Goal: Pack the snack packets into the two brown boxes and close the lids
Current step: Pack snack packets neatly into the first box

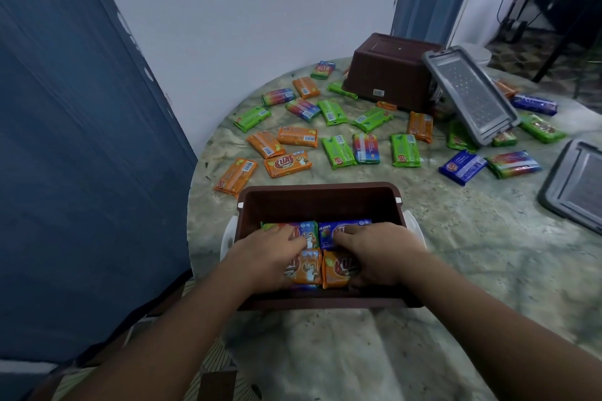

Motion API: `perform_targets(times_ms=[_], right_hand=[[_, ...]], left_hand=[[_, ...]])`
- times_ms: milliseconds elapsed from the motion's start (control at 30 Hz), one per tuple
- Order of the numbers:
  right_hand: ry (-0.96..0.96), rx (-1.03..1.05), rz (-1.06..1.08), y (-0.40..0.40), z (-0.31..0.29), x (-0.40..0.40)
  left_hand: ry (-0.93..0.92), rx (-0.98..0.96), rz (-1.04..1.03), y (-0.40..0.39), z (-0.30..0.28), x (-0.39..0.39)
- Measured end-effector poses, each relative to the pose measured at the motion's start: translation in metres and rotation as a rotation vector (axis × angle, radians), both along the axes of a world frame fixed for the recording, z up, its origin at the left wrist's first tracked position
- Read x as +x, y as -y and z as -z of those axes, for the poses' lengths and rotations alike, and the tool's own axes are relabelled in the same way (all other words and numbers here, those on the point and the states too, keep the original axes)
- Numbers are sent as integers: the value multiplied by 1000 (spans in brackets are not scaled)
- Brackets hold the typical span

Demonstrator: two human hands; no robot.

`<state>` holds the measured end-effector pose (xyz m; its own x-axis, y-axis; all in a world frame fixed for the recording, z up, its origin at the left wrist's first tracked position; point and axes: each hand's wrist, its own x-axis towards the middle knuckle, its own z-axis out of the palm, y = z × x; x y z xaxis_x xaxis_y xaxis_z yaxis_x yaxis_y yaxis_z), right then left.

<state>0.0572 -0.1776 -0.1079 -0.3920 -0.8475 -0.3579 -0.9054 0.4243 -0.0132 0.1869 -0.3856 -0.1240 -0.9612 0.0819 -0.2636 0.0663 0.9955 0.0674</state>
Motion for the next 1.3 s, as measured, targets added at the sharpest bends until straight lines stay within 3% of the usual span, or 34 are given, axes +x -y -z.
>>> perform_targets(times_ms=[433, 567, 700, 800, 867, 1033, 1300], right_hand=[[19, 30, -43, 4, 2, 0], [86, -145, 74, 0, -1, 0], [74, -530, 228, -6, -4, -8], [-117, -699, 271, -5, -1, -16], [-192, -670, 309, 0, -2, -22], [-127, -405, 359, 16, -3, -39], [-95, -388, 366, 42, 0, -58]], left_hand=[[64, -26, 13, -3, 0, -2], [28, 55, -37, -3, -5, -3], [-254, 308, -162, 2, -17, -5], [-525, 115, -191, 13, -21, -17], [-543, -14, -260, 19, -23, -30], [-292, -80, -367, 31, -13, -55], [-341, -93, -378, 49, -5, -55]])
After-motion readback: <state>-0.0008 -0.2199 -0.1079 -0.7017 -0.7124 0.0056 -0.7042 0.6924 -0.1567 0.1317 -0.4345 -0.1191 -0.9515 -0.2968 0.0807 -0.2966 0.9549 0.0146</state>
